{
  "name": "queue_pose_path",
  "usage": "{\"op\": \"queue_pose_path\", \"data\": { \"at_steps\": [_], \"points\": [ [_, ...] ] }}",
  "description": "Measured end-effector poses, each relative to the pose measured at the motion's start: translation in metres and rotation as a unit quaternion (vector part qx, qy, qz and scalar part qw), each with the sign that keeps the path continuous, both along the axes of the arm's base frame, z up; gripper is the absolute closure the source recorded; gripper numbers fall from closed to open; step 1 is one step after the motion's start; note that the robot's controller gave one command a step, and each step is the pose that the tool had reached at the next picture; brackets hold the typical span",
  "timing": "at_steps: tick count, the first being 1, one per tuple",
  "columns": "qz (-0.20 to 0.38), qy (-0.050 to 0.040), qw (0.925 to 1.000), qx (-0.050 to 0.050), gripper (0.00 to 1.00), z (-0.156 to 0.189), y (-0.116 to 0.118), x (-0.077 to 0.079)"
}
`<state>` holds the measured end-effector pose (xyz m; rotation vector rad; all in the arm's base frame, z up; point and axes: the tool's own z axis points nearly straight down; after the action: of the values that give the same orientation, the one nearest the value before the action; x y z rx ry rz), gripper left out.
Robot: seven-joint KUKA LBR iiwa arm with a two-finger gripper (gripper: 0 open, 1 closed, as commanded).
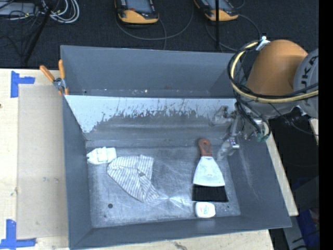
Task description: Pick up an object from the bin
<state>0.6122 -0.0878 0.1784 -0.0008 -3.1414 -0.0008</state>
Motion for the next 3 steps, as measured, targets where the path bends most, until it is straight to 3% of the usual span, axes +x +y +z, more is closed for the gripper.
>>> {"op": "queue_pose_path", "data": {
  "at_steps": [1,2,3],
  "points": [
    [0.13,-0.0022,0.9915,0.0,0.0,-0.029,-0.002,0.0],
    [0.282,-0.0011,0.9596,0.0,0.0,-0.052,0.006,0.008],
    [0.458,-0.0013,0.889,0.0,0.0,-0.043,-0.01,0.007]
  ]
}}
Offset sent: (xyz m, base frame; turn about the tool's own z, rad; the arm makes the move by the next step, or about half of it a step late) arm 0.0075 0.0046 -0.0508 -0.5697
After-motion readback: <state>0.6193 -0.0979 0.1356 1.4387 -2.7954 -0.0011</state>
